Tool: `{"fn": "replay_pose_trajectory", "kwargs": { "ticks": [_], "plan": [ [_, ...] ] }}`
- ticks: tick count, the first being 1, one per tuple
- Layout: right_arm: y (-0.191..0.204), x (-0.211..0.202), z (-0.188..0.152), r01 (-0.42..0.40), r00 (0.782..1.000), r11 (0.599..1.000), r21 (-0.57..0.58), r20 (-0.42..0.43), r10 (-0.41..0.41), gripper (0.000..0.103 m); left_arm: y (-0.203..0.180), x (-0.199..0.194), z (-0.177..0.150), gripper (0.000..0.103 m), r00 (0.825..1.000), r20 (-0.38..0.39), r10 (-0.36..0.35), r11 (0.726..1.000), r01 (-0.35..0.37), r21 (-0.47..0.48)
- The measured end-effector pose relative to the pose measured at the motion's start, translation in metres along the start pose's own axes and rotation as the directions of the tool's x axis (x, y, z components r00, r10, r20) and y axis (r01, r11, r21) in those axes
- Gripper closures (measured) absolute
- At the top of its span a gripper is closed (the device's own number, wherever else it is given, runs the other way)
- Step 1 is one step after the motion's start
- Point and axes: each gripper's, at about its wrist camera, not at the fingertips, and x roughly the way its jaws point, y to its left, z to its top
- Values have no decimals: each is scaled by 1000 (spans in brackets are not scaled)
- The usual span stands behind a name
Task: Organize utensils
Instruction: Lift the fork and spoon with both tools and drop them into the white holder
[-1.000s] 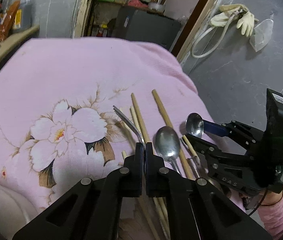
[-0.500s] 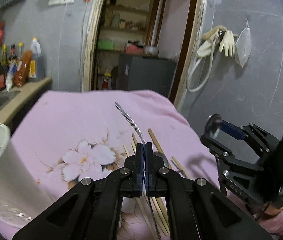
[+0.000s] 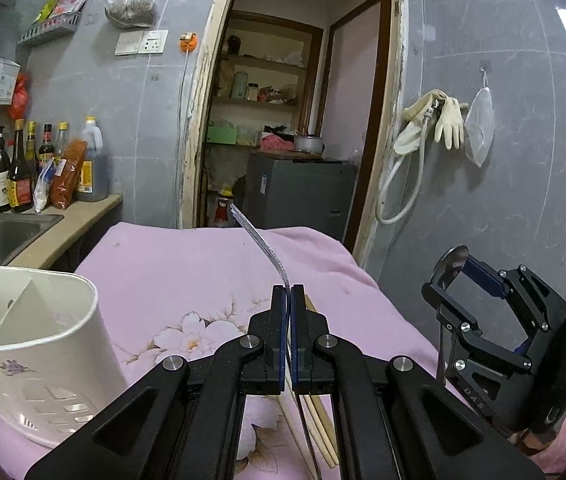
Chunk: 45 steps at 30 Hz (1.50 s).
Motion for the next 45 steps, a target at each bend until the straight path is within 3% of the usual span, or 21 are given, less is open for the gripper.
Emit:
{"fn": "replay_pose_trajectory", "kwargs": {
  "ticks": [13,21,26,33,45],
  "plan": [
    [-7,-18,20,28,997,999,37,75,-30,64,3,-32,14,103,994,107,26,1000,-27,8],
    [-8,-31,61,22,984,997,74,172,-35,64,20,-68,37,103,974,214,70,997,-71,-2],
    [2,-34,93,6,968,996,90,248,-28,64,42,-95,51,103,952,280,122,992,-123,-15],
    [29,-31,139,-56,946,992,109,325,17,64,85,-133,71,103,908,356,220,975,-209,-70],
    [73,-1,187,-266,912,925,270,382,151,64,166,-170,79,103,771,451,450,892,-409,-191]
  ]
}}
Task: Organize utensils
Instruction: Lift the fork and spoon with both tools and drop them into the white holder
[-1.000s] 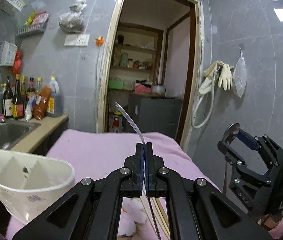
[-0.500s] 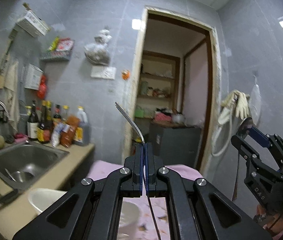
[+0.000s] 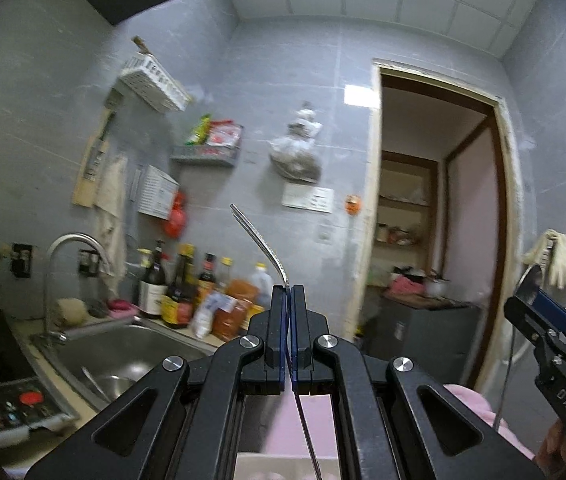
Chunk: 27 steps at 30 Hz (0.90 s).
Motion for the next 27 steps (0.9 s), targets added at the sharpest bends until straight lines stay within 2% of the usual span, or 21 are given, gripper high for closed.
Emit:
{"fn": "replay_pose_trajectory", "kwargs": {
  "ticks": [7,12,17,27],
  "plan": [
    [20,28,-15,-49,999,997,59,-5,49,64,16,15,-32,103,996,-37,80,997,-80,15],
    [39,36,-37,-47,998,999,13,-30,48,64,15,24,-58,103,991,-63,119,993,-117,29],
    [48,38,-61,-57,995,998,-10,-84,56,64,11,22,-76,103,992,-60,109,993,-106,43],
    [51,41,-97,-78,969,997,1,-234,76,63,7,23,-100,103,988,-141,63,997,-58,45]
  ]
}}
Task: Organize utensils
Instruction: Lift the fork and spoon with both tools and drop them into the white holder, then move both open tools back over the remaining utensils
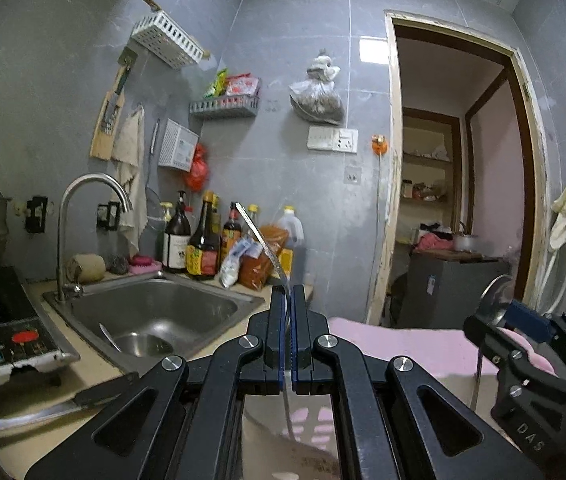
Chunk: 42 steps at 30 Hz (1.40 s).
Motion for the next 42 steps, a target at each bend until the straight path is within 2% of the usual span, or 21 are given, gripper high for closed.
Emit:
{"fn": "replay_pose_trajectory", "kwargs": {
  "ticks": [5,8,9,12,14,17,19,20,22,23,25,26,29,33,38,42],
  "plan": [
    [-4,1,-5,-16,999,999,31,-36,17,63,5,3,-5,102,994,-67,-87,995,84,-51],
    [-8,-2,-3,-36,999,998,54,-37,38,50,9,4,-5,100,987,-99,-124,990,116,-85],
    [-8,-3,-3,-38,999,997,61,-37,40,48,11,3,-4,95,986,-102,-130,988,120,-99],
    [-11,-7,-2,-39,999,997,72,-33,42,48,15,-3,2,74,984,-95,-149,981,135,-139],
    [-14,-11,-1,-35,999,996,86,-25,38,48,16,-10,8,71,985,-76,-157,978,144,-147],
    [-22,-17,5,-14,1000,993,113,-11,15,36,11,-17,19,64,985,-61,-162,980,153,-125],
    [-29,-23,10,2,1000,991,136,2,-2,24,6,-23,25,44,985,-49,-162,981,156,-115],
    [-34,-27,14,8,1000,989,149,12,-10,21,2,-27,29,39,987,-39,-159,982,154,-109],
    [-43,-37,20,23,999,986,166,31,-29,6,-7,-35,35,23,988,-12,-154,984,152,-91],
    [-49,-43,23,36,998,984,174,46,-45,2,-12,-38,38,20,988,2,-152,985,152,-81],
    [-60,-56,28,57,994,980,190,78,-73,0,-20,-44,43,7,988,29,-150,986,152,-65],
    [-65,-63,31,68,992,980,189,92,-87,0,-25,-48,45,4,988,51,-149,987,151,-53],
    [-79,-85,39,112,984,980,164,121,-133,0,-45,-61,50,2,980,97,-174,985,175,-1],
    [-99,-116,43,166,972,975,145,140,-186,0,-70,-72,50,2,966,107,-235,971,230,56],
    [-124,-145,39,249,957,961,119,121,-263,0,-105,-72,42,2,939,49,-341,939,336,78],
    [-142,-161,28,312,943,945,97,89,-320,0,-130,-67,33,2,920,-8,-393,916,392,89]
  ]
}}
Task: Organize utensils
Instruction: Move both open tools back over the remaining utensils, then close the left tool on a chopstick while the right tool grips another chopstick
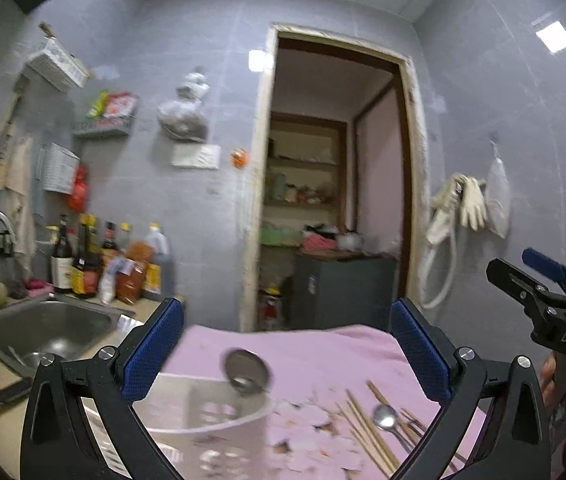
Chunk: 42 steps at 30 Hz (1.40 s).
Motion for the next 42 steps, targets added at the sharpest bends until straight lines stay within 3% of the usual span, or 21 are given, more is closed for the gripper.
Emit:
{"fn": "replay_pose_trajectory", "kwargs": {
  "ticks": [6,11,17,19,22,24,29,31,37,42],
  "plan": [
    [-28,-3,-25,40,996,999,-32,-84,-42,0,-32,24,-18,2,991,-129,-43,998,50,49],
    [-47,3,-46,23,983,1000,-15,-184,-25,3,-51,41,-42,2,964,-250,-93,991,114,71],
    [-56,12,-66,-9,959,1000,-1,-283,8,24,-64,57,-65,3,927,-353,-128,985,160,65],
    [-56,17,-73,-31,944,999,6,-329,31,36,-67,63,-71,10,909,-392,-140,982,177,60],
    [-56,27,-84,-65,908,998,19,-414,68,52,-72,77,-82,26,862,-480,-166,976,214,46],
    [-54,34,-90,-90,878,995,30,-469,94,57,-76,85,-91,33,828,-533,-174,973,229,39],
    [-50,47,-113,-167,773,984,57,-612,167,67,-83,103,-110,54,754,-632,-179,963,267,45],
    [-48,48,-119,-184,749,982,50,-640,173,70,-85,111,-117,64,720,-669,-186,959,281,35],
    [-46,50,-135,-211,695,976,47,-695,184,74,-83,129,-132,82,660,-729,-180,966,258,-5],
    [-45,56,-143,-226,657,972,71,-725,206,75,-79,143,-141,88,620,-763,-184,970,238,-41]
  ]
}}
